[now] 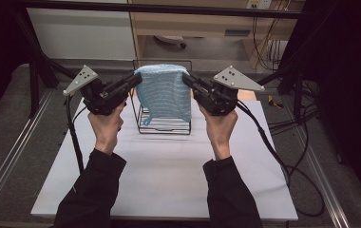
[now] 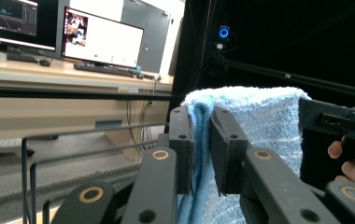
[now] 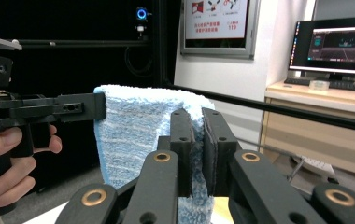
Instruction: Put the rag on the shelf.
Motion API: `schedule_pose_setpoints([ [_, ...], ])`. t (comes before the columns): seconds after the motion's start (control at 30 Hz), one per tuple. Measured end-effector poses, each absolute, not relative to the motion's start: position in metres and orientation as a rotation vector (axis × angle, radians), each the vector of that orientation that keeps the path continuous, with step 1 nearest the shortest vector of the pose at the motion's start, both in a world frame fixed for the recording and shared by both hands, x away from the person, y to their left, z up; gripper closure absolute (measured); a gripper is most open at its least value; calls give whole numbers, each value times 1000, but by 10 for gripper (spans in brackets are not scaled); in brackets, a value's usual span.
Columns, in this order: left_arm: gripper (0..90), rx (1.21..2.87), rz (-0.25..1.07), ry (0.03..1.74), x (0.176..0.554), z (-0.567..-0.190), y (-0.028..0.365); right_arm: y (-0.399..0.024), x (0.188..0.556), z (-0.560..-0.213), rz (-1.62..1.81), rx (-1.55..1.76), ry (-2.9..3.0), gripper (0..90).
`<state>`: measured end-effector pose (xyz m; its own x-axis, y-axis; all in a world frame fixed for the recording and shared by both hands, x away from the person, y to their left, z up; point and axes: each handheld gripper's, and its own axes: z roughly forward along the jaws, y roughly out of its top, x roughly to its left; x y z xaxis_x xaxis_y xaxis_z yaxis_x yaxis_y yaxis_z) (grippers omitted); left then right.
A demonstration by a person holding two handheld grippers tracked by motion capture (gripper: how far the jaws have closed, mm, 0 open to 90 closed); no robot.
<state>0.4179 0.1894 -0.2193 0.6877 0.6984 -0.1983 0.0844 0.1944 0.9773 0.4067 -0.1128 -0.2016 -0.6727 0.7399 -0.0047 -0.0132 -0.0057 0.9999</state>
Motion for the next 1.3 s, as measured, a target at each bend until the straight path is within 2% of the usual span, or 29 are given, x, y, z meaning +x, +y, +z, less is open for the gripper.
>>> schedule_pose_setpoints([
  [0.6,792,1273,546,706,435,-180,191,-105,426,-166,1743,702,1636,842],
  [1.3,792,1236,505,719,466,-154,191,-103,454,-143,1744,709,1602,842],
])
